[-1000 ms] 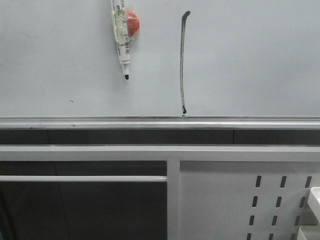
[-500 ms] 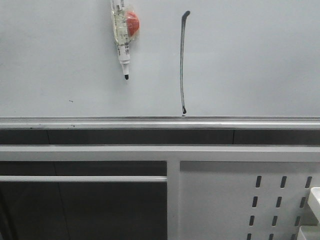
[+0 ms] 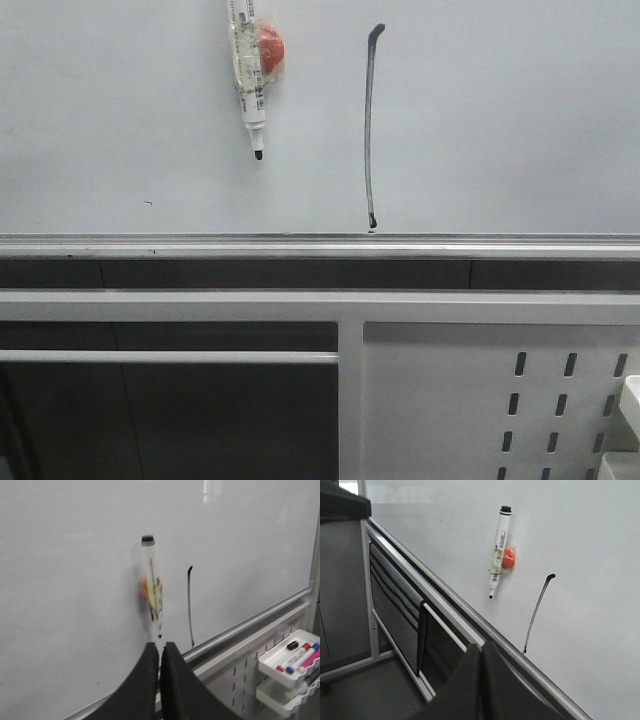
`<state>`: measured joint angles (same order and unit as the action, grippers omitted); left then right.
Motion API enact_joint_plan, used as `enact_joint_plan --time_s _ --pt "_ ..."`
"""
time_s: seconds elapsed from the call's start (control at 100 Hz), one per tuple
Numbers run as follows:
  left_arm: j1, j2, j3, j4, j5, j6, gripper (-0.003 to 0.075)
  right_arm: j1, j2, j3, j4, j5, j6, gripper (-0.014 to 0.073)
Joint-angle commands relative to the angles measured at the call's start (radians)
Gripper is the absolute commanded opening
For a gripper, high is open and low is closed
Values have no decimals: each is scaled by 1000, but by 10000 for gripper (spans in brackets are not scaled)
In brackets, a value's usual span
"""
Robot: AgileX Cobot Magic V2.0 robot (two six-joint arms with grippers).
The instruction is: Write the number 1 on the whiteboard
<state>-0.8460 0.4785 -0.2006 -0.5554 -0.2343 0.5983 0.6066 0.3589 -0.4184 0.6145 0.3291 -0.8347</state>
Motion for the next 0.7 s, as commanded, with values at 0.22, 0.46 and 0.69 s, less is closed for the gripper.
enact_joint_plan --time_s 0.22,0.46,0.69 --pt "200 -191 224 309 -241 -350 -20 -7 4 -25 16 -60 -5 -50" --pt "441 -408 239 420 -28 -414 -20 -7 4 -25 16 -60 -5 -50" --pt "618 -509 239 477 310 -637 -20 -7 4 -25 16 -60 -5 -50"
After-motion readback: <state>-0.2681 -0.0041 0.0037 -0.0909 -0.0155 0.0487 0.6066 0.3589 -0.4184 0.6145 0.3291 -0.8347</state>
